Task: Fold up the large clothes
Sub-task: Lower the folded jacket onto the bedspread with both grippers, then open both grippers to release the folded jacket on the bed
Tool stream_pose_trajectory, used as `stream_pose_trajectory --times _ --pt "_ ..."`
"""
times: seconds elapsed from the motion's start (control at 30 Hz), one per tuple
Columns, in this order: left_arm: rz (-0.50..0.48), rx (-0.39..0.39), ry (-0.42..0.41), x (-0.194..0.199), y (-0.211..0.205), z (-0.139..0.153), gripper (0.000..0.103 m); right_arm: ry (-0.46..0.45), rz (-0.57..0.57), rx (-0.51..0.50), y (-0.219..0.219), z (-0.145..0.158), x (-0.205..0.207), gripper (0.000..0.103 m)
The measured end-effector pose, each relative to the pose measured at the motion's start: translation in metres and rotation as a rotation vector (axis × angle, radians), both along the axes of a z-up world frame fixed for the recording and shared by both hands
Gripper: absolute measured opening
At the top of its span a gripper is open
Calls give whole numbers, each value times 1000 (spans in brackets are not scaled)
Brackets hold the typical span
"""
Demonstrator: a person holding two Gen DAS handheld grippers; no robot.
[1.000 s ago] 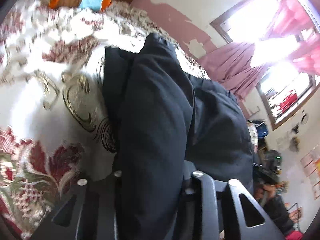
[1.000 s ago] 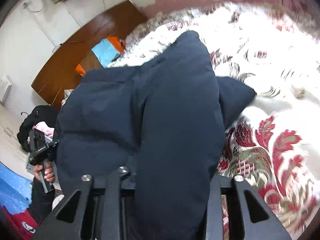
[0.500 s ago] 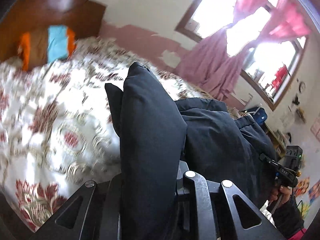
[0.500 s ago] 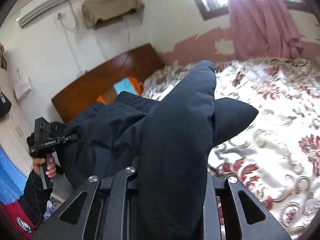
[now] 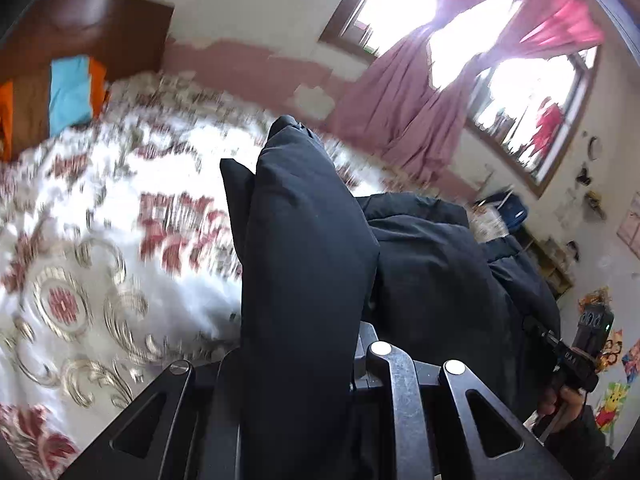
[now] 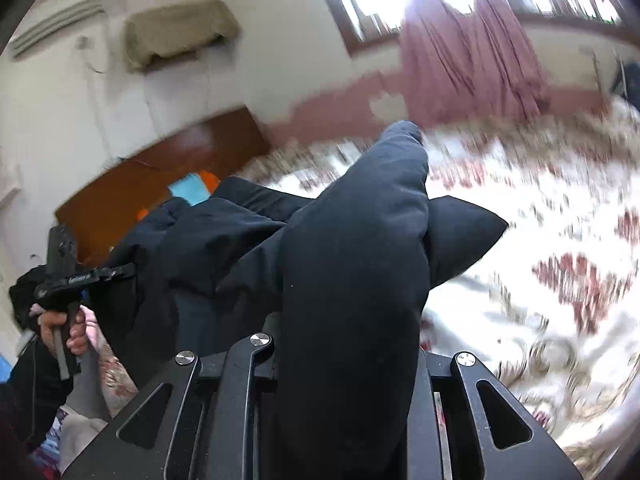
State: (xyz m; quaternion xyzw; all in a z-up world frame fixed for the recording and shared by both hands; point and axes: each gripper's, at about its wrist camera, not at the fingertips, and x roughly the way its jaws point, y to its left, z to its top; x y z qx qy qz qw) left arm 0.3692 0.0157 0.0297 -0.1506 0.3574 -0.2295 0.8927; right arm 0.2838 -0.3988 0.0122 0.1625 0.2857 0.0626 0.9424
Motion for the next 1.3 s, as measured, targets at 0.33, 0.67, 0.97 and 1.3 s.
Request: stream_pose_trajectory --times 0.33,0.67,0.97,1.3 --pt "147 -42 171 11 24 -58 54 95 -43 -26 -3 -22 -4 68" --pt "202 90 107 -23 8 -39 94 131 -170 -159 17 4 -32 84" --pt "235 74 -16 -83 10 -2 102 -4 -208 -140 38 36 -77 98" --pt "215 46 -178 -155 0 41 103 -230 -167 -233 96 74 -140 101"
